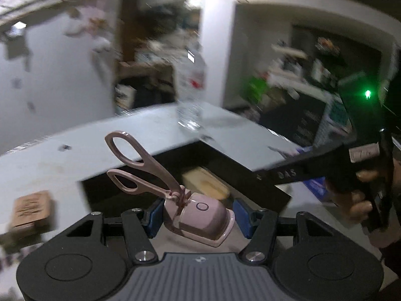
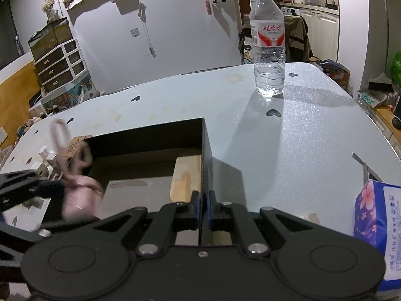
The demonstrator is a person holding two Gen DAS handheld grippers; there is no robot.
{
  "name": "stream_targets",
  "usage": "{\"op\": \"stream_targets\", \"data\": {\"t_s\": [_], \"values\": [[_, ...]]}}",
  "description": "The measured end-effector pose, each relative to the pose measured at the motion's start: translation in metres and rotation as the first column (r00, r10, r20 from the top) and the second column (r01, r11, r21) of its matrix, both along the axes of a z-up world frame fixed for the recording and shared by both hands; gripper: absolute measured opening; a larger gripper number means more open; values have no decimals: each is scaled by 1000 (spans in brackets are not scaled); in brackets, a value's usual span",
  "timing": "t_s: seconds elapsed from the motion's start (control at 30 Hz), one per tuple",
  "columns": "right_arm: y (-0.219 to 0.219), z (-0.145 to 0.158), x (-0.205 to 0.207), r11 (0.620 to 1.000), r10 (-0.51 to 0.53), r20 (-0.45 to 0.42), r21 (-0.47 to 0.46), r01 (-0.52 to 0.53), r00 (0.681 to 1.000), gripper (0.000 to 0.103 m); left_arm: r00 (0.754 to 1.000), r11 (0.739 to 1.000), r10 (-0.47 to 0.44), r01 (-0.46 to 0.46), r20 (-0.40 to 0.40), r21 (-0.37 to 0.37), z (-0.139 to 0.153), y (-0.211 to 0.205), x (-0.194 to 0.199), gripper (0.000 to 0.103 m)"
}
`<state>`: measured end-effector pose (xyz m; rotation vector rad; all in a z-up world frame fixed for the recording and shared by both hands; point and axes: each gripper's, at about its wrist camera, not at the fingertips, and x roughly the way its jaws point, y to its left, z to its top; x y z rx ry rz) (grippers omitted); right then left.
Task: Organize rigid objects
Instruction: 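Carry the pink eyelash curler with the left tool into the box and release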
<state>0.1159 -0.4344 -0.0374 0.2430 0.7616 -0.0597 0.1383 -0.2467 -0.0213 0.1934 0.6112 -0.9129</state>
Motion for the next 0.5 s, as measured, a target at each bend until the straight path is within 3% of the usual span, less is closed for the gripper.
{"op": "stream_targets", "data": {"t_s": [0.23, 0.5], "values": [[-3, 0, 1, 1000, -5, -4, 17, 5, 1000, 6, 979, 994, -93, 102, -181, 43, -20, -37, 30, 59], [-6, -1, 3, 999, -8, -12, 38, 9, 1000, 7, 940, 992, -127, 125, -317, -26, -36, -57, 43, 59]]}}
